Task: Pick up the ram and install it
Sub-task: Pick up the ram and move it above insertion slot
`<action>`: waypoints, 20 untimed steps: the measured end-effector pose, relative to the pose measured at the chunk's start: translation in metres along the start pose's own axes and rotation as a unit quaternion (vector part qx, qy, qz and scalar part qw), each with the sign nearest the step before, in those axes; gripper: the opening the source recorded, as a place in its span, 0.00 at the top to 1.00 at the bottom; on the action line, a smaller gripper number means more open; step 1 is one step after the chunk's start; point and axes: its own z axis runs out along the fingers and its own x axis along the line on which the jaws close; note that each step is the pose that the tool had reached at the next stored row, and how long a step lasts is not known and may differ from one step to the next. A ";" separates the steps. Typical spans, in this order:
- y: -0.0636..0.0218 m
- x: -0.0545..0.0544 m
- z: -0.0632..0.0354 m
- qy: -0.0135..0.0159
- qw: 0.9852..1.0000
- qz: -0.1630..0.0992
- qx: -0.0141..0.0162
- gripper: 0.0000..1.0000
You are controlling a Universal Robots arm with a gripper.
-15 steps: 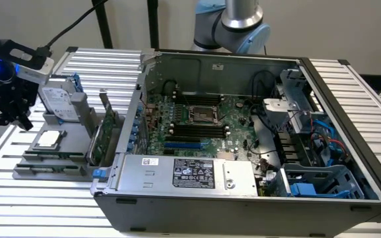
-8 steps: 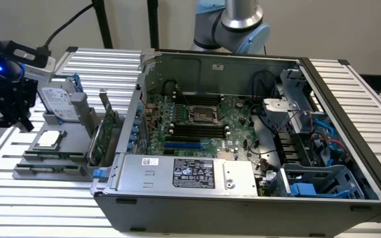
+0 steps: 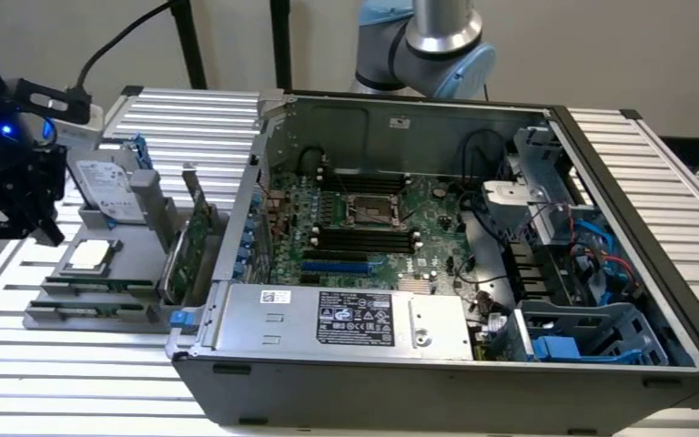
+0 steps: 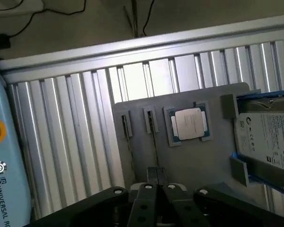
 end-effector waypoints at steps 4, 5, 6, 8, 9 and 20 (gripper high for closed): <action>-0.0007 0.003 0.0028 0.000 1.000 -0.012 0.004 1.00; -0.0009 0.004 0.0035 0.000 1.000 -0.014 0.006 1.00; -0.0011 0.005 0.0041 -0.001 1.000 -0.016 0.007 1.00; -0.0020 0.007 0.0059 -0.001 1.000 -0.019 0.008 1.00; -0.0027 0.008 0.0073 -0.001 1.000 -0.020 0.008 1.00; -0.0174 0.016 0.0261 0.000 0.999 -0.036 0.008 1.00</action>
